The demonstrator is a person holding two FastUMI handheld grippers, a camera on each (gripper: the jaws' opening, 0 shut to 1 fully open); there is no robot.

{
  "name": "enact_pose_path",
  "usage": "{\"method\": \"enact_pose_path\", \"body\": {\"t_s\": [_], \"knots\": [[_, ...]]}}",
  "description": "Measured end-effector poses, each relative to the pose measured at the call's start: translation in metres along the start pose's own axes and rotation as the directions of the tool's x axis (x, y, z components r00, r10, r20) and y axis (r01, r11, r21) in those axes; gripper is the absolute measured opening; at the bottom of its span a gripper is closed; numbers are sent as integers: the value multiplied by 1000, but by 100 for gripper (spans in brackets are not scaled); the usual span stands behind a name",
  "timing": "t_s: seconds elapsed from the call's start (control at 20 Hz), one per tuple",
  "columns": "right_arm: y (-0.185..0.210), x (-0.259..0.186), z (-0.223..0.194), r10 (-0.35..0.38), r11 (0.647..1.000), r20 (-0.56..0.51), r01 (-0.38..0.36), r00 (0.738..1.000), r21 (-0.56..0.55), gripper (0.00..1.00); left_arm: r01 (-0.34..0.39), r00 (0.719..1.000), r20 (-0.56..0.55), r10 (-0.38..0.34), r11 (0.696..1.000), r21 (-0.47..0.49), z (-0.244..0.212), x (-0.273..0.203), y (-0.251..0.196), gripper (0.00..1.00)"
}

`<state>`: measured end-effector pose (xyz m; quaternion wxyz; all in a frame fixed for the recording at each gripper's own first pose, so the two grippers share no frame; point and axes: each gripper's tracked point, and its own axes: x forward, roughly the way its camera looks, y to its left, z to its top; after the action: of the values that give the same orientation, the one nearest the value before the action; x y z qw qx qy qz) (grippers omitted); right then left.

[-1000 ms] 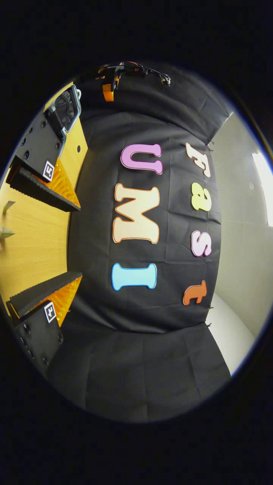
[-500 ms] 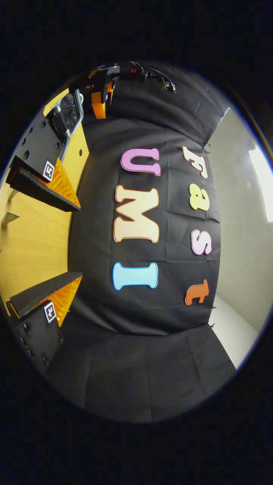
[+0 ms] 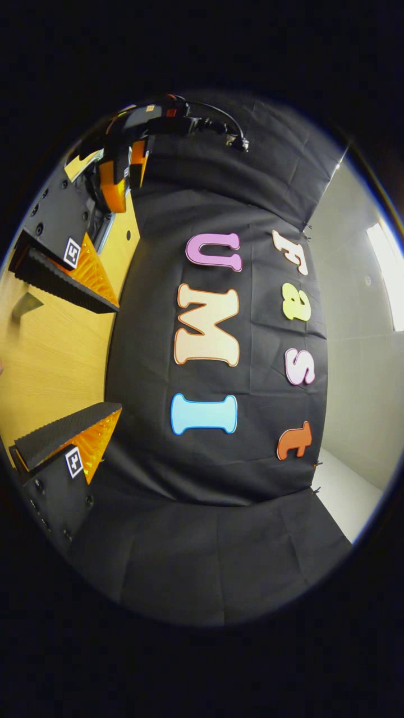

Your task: First open the suitcase, pack the skin care products into it, and then close the suitcase.

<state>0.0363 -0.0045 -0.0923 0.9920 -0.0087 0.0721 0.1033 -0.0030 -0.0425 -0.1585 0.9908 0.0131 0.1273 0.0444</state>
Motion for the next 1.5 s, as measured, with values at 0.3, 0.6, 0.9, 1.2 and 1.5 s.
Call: {"method": "enact_pose_path", "body": {"t_s": [0.3,0.6,0.9,1.2,1.5], "knots": [[-13,-12,-7,4,1000,-12,-5,1000,-20,100,107,989,-103,-106,994,11,-48,3,-55,95],[-22,-18,-14,-2,999,-31,0,1000,-44,100,193,963,-191,-188,981,5,-93,5,-97,96],[-29,-21,-32,-4,998,-67,0,998,-65,99,241,931,-274,-241,970,-32,-148,10,-125,93],[-19,-28,-63,14,997,-130,-23,991,-71,99,258,898,-347,-271,962,-85,-194,17,-139,70],[9,-33,-92,109,993,-153,-114,982,-24,99,251,882,-378,-280,960,-125,-213,31,-134,22]]}}
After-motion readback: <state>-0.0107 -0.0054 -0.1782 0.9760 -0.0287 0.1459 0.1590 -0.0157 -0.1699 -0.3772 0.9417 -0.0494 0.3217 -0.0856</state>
